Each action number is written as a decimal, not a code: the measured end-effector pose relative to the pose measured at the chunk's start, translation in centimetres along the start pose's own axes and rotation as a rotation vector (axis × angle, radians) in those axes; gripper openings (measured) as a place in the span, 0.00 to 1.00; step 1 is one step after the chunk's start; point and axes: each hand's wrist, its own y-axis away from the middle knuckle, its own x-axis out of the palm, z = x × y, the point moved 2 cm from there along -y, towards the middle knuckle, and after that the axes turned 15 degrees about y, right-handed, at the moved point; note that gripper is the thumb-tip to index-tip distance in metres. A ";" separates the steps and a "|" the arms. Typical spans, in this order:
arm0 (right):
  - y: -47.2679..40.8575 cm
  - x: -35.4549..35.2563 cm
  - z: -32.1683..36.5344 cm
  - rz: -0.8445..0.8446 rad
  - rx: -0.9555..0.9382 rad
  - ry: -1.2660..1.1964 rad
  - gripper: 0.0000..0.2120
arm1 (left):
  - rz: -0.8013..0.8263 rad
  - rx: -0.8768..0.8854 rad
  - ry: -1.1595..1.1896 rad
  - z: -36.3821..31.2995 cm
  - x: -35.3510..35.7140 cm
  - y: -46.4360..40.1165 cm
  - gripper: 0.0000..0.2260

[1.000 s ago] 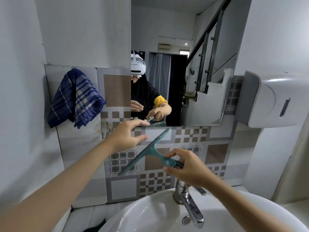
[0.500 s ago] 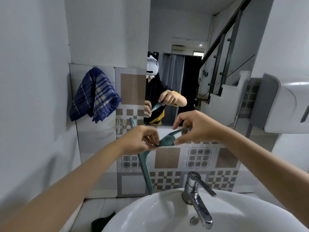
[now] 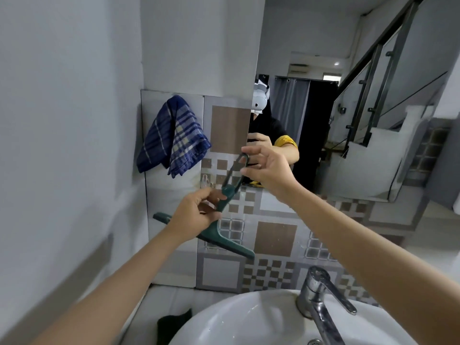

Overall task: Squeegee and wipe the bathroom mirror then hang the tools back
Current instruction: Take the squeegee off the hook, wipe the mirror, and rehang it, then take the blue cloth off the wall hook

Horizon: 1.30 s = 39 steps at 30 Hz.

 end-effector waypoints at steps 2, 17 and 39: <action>-1.1 1.9 -0.4 -0.001 0.000 0.028 0.20 | -0.067 -0.014 0.005 1.3 -0.4 0.5 0.17; -3.3 7.0 -2.2 0.005 0.012 0.159 0.19 | -0.202 -0.058 0.025 5.6 -0.9 1.5 0.14; -6.7 7.9 2.1 -0.360 -0.192 0.194 0.04 | -0.637 0.211 0.071 0.8 -4.6 0.3 0.07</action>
